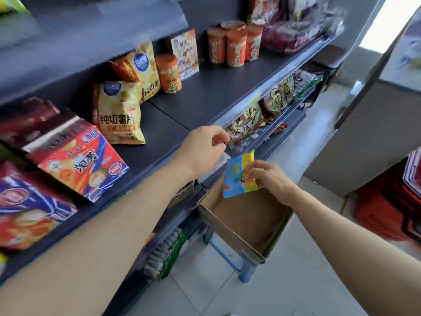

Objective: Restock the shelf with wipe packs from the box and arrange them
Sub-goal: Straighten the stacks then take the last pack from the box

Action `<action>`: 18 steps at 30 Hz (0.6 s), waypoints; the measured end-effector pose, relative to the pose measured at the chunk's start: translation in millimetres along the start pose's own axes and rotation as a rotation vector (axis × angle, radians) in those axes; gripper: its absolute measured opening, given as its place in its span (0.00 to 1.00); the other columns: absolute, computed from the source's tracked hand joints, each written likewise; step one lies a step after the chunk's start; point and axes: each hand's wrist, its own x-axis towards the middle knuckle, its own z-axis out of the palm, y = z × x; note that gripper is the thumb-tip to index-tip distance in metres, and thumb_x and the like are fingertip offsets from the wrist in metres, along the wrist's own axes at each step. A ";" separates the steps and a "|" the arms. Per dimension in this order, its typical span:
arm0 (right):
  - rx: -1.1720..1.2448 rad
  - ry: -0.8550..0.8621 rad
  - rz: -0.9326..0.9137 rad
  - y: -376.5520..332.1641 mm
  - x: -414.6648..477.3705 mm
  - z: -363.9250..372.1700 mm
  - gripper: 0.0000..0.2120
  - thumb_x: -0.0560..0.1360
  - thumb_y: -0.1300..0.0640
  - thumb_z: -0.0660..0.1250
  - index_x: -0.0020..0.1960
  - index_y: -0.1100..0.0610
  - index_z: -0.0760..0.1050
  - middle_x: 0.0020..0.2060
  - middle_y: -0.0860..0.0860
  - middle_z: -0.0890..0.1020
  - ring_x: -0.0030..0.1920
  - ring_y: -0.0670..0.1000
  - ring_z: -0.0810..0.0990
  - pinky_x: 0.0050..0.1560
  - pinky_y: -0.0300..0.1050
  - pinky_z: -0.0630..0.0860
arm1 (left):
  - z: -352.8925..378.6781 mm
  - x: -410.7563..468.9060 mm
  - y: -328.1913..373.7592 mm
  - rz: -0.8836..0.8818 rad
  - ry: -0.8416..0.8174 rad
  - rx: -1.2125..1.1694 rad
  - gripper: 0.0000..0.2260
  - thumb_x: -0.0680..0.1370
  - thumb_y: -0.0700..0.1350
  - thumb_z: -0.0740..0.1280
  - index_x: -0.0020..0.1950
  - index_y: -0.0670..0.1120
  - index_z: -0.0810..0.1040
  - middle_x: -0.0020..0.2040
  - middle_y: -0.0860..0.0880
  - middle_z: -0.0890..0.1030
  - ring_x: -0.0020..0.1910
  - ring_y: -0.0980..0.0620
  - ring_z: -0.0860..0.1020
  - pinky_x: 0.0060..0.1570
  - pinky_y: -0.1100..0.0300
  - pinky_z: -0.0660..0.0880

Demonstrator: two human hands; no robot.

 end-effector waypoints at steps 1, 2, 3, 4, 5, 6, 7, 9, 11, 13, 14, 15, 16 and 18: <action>-0.042 0.016 -0.057 -19.7 -11.5 0.4 0.05 0.75 0.64 0.65 0.42 0.57 0.76 0.36 0.53 0.80 0.33 0.46 0.78 0.36 0.35 0.74 | -14.7 -5.6 7.9 0.011 0.025 0.011 0.08 0.77 0.38 0.64 0.52 0.45 0.80 0.44 0.51 0.79 0.44 0.51 0.76 0.47 0.59 0.73; -0.061 0.035 -0.123 -39.1 -22.0 1.4 0.03 0.74 0.64 0.67 0.43 0.58 0.76 0.33 0.51 0.79 0.31 0.43 0.77 0.34 0.32 0.74 | -29.8 -11.7 15.4 0.024 0.053 0.023 0.08 0.76 0.37 0.64 0.52 0.44 0.80 0.44 0.51 0.79 0.44 0.50 0.77 0.46 0.60 0.73; -0.054 0.057 -0.185 -59.9 -30.5 2.6 0.05 0.73 0.66 0.68 0.42 0.58 0.75 0.30 0.49 0.78 0.28 0.41 0.76 0.31 0.30 0.73 | -45.4 -17.3 22.1 0.036 0.087 0.030 0.08 0.76 0.37 0.64 0.52 0.44 0.80 0.44 0.51 0.79 0.45 0.50 0.78 0.47 0.59 0.73; -0.026 0.077 -0.235 -80.9 -38.1 4.3 0.08 0.73 0.68 0.67 0.42 0.57 0.74 0.29 0.49 0.77 0.25 0.40 0.75 0.29 0.30 0.72 | -61.4 -23.3 28.3 0.047 0.122 0.039 0.08 0.76 0.36 0.64 0.52 0.43 0.80 0.44 0.50 0.79 0.45 0.49 0.78 0.48 0.58 0.74; 0.023 0.082 -0.275 -103.1 -45.2 7.1 0.11 0.73 0.70 0.67 0.45 0.55 0.73 0.30 0.49 0.77 0.25 0.41 0.75 0.29 0.31 0.73 | -77.6 -29.0 33.3 0.054 0.160 0.051 0.08 0.76 0.36 0.64 0.52 0.43 0.80 0.44 0.50 0.79 0.45 0.50 0.78 0.48 0.58 0.74; 0.080 0.063 -0.305 -126.3 -51.9 11.6 0.15 0.72 0.71 0.66 0.50 0.53 0.73 0.33 0.51 0.78 0.26 0.42 0.77 0.29 0.34 0.75 | -94.1 -35.1 37.6 0.062 0.200 0.068 0.08 0.76 0.36 0.65 0.51 0.43 0.80 0.45 0.50 0.79 0.44 0.51 0.77 0.47 0.60 0.73; 0.137 0.031 -0.335 -150.1 -58.9 17.6 0.21 0.72 0.72 0.65 0.58 0.51 0.70 0.35 0.52 0.79 0.29 0.45 0.79 0.30 0.38 0.77 | -110.7 -41.5 40.1 0.065 0.241 0.081 0.07 0.76 0.37 0.65 0.51 0.44 0.80 0.45 0.50 0.80 0.43 0.52 0.76 0.46 0.62 0.72; 0.236 -0.036 -0.399 -193.8 -68.5 33.4 0.35 0.72 0.74 0.64 0.70 0.47 0.61 0.42 0.55 0.81 0.37 0.53 0.81 0.37 0.46 0.78 | -144.3 -56.5 43.2 0.073 0.330 0.096 0.07 0.76 0.37 0.65 0.51 0.43 0.81 0.46 0.50 0.81 0.42 0.53 0.76 0.43 0.66 0.70; 0.305 -0.080 -0.465 -233.8 -77.2 56.1 0.42 0.71 0.75 0.64 0.74 0.44 0.53 0.49 0.57 0.80 0.44 0.57 0.81 0.41 0.49 0.77 | -177.7 -76.7 43.3 0.068 0.435 0.112 0.07 0.76 0.36 0.65 0.51 0.43 0.81 0.45 0.50 0.81 0.42 0.54 0.76 0.38 0.72 0.69; 0.371 -0.120 -0.509 -270.6 -87.3 85.2 0.43 0.71 0.74 0.63 0.74 0.42 0.52 0.52 0.56 0.78 0.44 0.57 0.80 0.38 0.46 0.77 | -210.6 -102.2 38.9 0.060 0.540 0.127 0.08 0.76 0.36 0.65 0.51 0.43 0.80 0.44 0.51 0.80 0.42 0.56 0.76 0.38 0.78 0.67; 0.393 -0.128 -0.528 -286.9 -93.4 100.3 0.42 0.71 0.73 0.63 0.74 0.41 0.53 0.51 0.56 0.77 0.41 0.56 0.80 0.36 0.45 0.76 | -226.7 -116.3 35.4 0.050 0.585 0.137 0.08 0.76 0.36 0.65 0.51 0.44 0.80 0.44 0.52 0.80 0.43 0.56 0.76 0.39 0.80 0.67; 0.404 -0.137 -0.547 -302.4 -99.2 116.4 0.41 0.71 0.71 0.64 0.74 0.42 0.54 0.50 0.56 0.76 0.39 0.54 0.80 0.34 0.44 0.76 | -242.5 -130.5 31.1 0.036 0.627 0.147 0.08 0.76 0.36 0.65 0.52 0.44 0.80 0.44 0.52 0.79 0.43 0.57 0.76 0.39 0.80 0.67; 0.412 -0.153 -0.560 -316.8 -104.7 133.3 0.40 0.71 0.70 0.65 0.74 0.44 0.54 0.50 0.55 0.75 0.38 0.53 0.81 0.33 0.44 0.78 | -258.0 -145.6 26.3 0.017 0.663 0.155 0.07 0.77 0.37 0.65 0.52 0.45 0.80 0.43 0.53 0.79 0.42 0.57 0.76 0.39 0.80 0.67; 0.425 -0.208 -0.573 -342.2 -115.8 170.4 0.41 0.73 0.68 0.65 0.76 0.45 0.49 0.52 0.52 0.75 0.42 0.52 0.83 0.35 0.46 0.81 | -287.2 -176.0 13.4 -0.035 0.719 0.163 0.06 0.77 0.38 0.64 0.51 0.45 0.79 0.41 0.54 0.78 0.40 0.57 0.75 0.38 0.78 0.68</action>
